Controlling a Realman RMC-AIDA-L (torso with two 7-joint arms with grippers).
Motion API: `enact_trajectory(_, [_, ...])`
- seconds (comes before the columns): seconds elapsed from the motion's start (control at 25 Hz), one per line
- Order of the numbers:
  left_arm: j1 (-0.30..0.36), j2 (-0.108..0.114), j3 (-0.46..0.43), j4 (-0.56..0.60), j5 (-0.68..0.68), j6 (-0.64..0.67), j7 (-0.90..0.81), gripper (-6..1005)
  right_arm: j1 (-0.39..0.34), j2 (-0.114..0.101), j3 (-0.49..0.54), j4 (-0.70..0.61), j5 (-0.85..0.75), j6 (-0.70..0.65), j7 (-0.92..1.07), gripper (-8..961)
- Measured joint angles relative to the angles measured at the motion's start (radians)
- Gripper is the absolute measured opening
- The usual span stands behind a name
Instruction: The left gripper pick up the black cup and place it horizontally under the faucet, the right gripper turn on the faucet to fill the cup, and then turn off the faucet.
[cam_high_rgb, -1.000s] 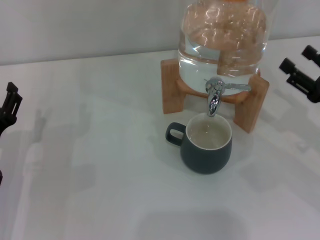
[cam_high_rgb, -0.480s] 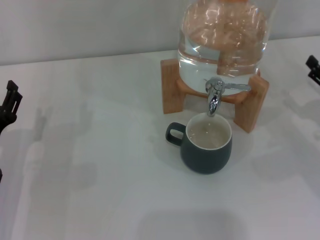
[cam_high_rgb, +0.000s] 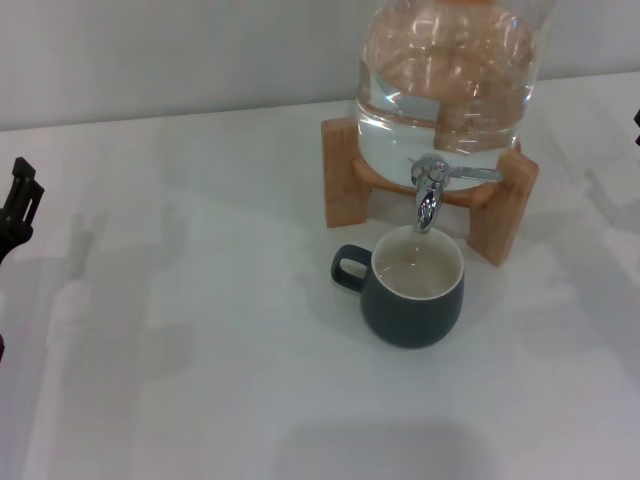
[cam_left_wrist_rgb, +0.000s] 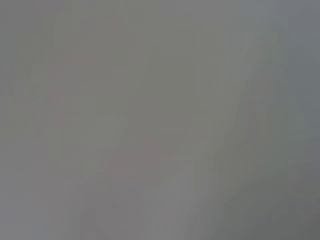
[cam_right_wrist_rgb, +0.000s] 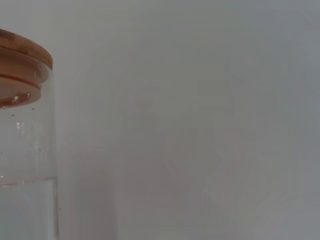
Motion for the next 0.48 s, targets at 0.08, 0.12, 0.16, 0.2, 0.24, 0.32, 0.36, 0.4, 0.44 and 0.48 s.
enact_trajectory(0.08, [0.000, 0.000, 0.000, 0.000, 0.000, 0.000, 0.000, 793, 0.000, 0.000, 0.001, 0.002, 0.000, -0.001, 0.000, 837])
enact_trajectory(0.12, [0.000, 0.000, 0.000, -0.001, 0.000, 0.000, 0.000, 793, 0.000, 0.000, 0.001, 0.004, 0.000, -0.001, 0.000, 837])
enact_trajectory(0.16, [0.000, 0.000, 0.000, -0.002, 0.000, 0.000, 0.000, 793, 0.000, 0.000, 0.002, 0.006, 0.000, -0.001, 0.000, 837])
enact_trajectory(0.2, [0.000, 0.000, 0.000, -0.003, 0.000, 0.000, 0.000, 793, 0.000, 0.000, 0.002, 0.008, 0.001, -0.001, -0.001, 838])
enact_trajectory(0.24, [0.000, 0.000, 0.000, -0.003, 0.000, 0.000, 0.000, 793, 0.000, 0.000, 0.002, 0.009, 0.001, -0.003, -0.001, 838])
enact_trajectory(0.32, [0.000, 0.000, 0.000, -0.004, 0.000, 0.000, -0.001, 794, 0.000, 0.000, 0.002, 0.010, 0.002, -0.006, -0.002, 838])
enact_trajectory(0.36, [0.000, 0.000, 0.000, -0.004, 0.000, 0.000, -0.001, 794, 0.000, 0.000, 0.002, 0.010, 0.002, -0.007, -0.002, 838])
enact_trajectory(0.4, [0.000, 0.000, 0.000, -0.005, 0.000, 0.000, -0.001, 794, 0.000, 0.000, 0.002, 0.011, 0.003, -0.008, -0.002, 838])
enact_trajectory(0.44, [0.000, 0.000, 0.000, -0.005, 0.000, 0.000, -0.001, 794, 0.000, 0.000, 0.002, 0.011, 0.003, -0.009, -0.002, 838])
enact_trajectory(0.48, [0.000, 0.000, 0.000, -0.005, -0.002, 0.000, -0.001, 794, 0.000, 0.000, 0.002, 0.011, 0.003, -0.010, -0.002, 838])
